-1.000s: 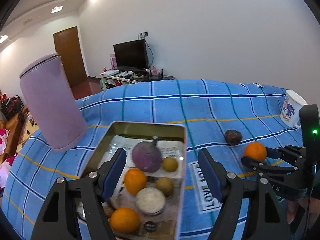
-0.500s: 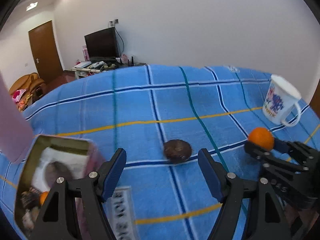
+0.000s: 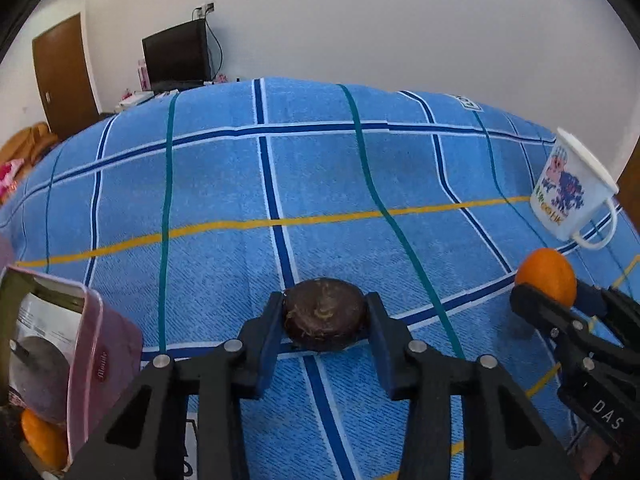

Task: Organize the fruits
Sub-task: 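Lift the orange in the right gripper while the left gripper lifts the flat brown fruit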

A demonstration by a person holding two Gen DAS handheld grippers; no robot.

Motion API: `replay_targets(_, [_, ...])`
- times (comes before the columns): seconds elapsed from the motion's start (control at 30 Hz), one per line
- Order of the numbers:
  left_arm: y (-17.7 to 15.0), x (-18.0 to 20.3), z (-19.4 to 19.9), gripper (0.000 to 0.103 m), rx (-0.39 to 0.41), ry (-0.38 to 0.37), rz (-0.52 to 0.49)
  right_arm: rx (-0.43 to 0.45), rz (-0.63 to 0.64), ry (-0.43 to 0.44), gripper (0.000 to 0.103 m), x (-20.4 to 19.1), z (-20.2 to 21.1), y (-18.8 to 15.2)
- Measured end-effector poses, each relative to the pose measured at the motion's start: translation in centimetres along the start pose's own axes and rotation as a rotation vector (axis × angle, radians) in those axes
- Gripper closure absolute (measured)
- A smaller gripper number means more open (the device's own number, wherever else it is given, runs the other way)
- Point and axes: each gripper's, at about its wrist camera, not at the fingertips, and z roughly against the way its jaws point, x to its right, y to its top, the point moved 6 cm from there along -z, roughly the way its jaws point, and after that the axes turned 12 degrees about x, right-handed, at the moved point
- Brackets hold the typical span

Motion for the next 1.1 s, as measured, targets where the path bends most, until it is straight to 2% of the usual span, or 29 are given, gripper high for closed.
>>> replay_targets(0.17, [-0.8, 0.6, 1.2, 0.062, 0.004, -0.031, -0.016, 0.021, 0.017, 0.048, 0.053, -1.1, 0.3, 0.1])
replay_targets(0.37, [-0.9, 0.8, 2.4, 0.062, 0.044, -0.049, -0.007, 0.004, -0.014, 0.075, 0.053, -1.1, 0.0, -0.1])
replay_targets(0.77, [-0.4, 1.3, 6.2, 0.062, 0.193, -0.037, -0.059, 0.085, 0.017, 0.085, 0.053, -2.0, 1.6, 0.4])
replay_targets(1.1, [-0.1, 1.2, 6.8, 0.062, 0.246, -0.02, -0.067, 0.141, 0.046, 0.085, 0.053, -2.7, 2.6, 0.7])
